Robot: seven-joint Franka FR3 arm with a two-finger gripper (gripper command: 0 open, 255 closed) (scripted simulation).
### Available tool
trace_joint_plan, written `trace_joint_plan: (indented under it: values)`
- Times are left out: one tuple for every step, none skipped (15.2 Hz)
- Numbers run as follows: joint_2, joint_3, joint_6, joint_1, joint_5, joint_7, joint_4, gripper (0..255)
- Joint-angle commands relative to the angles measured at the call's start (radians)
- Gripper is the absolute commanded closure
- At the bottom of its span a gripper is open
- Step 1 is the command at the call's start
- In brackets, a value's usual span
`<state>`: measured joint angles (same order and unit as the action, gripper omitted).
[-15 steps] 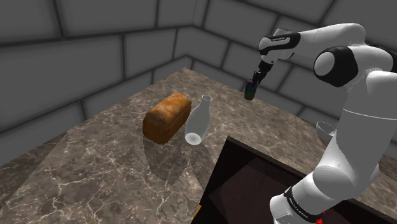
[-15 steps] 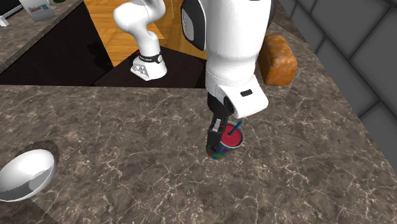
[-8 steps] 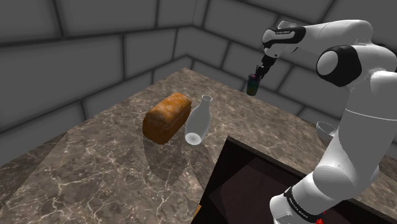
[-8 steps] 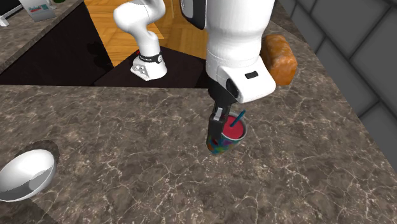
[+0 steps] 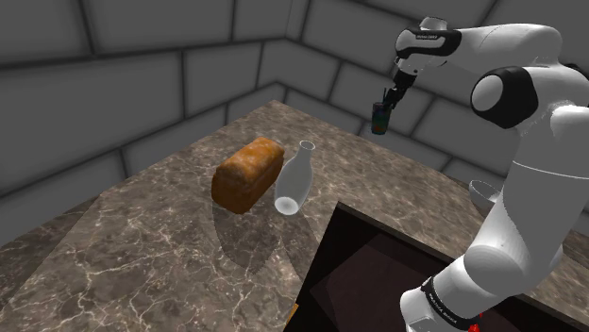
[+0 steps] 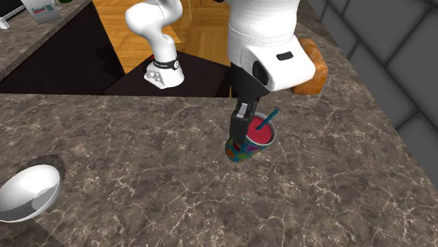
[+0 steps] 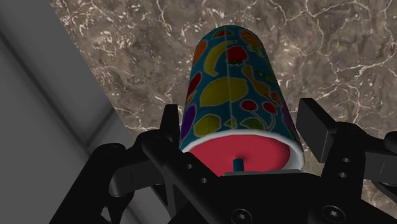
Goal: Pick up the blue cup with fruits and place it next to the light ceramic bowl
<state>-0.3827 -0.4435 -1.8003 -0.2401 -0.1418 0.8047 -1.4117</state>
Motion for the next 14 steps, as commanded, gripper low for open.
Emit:
trace_joint_plan:
  values:
    - [-0.002, 0.0, 0.029, -0.002, 0.0, -0.002, 0.032, 255]
    - [-0.003, -0.001, 0.043, -0.004, 0.0, -0.002, 0.047, 255]
    - [-0.004, -0.001, 0.058, -0.005, -0.001, -0.002, 0.063, 255]
    - [-0.006, -0.001, 0.072, -0.007, -0.001, -0.002, 0.079, 255]
    - [-0.008, -0.001, 0.086, -0.009, -0.002, -0.002, 0.095, 255]
    - [-0.01, -0.002, 0.101, -0.012, -0.003, -0.002, 0.112, 255]
    - [-0.013, -0.002, 0.116, -0.014, -0.004, -0.002, 0.13, 255]
    - [-0.016, -0.002, 0.131, -0.017, -0.005, -0.002, 0.148, 255]
    - [-0.02, -0.002, 0.147, -0.02, -0.006, -0.002, 0.167, 255]
    - [-0.023, -0.002, 0.162, -0.023, -0.008, -0.002, 0.187, 255]
    - [-0.028, -0.002, 0.178, -0.026, -0.01, -0.002, 0.207, 255]
    - [-0.033, -0.002, 0.195, -0.029, -0.012, -0.001, 0.228, 255]
    - [-0.038, -0.002, 0.211, -0.033, -0.014, -0.001, 0.25, 255]
    - [-0.044, -0.002, 0.228, -0.037, -0.016, -0.001, 0.273, 255]
